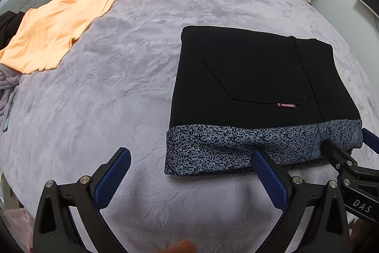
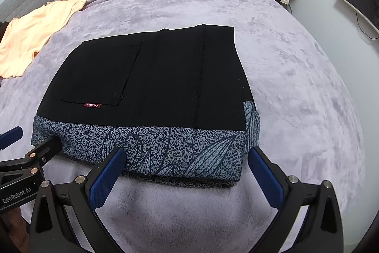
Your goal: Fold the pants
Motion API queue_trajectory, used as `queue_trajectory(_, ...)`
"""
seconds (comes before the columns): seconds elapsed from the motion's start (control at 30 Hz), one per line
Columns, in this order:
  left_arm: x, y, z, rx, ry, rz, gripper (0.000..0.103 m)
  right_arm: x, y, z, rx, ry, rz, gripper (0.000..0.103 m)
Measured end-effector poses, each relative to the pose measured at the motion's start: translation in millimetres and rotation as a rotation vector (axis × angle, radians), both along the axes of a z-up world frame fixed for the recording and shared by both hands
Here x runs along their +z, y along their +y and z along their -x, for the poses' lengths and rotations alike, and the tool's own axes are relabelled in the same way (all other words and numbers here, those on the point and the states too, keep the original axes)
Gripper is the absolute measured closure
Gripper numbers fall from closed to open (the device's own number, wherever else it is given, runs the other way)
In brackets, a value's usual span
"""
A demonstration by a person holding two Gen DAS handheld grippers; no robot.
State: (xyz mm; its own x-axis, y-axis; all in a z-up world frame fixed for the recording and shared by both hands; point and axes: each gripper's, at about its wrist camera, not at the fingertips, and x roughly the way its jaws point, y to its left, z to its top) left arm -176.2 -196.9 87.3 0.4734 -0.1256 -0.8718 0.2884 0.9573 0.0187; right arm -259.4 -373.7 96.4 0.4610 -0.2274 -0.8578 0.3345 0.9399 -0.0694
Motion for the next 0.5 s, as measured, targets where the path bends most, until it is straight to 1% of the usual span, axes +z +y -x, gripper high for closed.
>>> queue_trajectory(0.5,-1.9,-0.6,-0.3,-0.004,0.001,-0.014,0.0,1.1,1.4,-2.8,0.004,0.019,0.017,0.0)
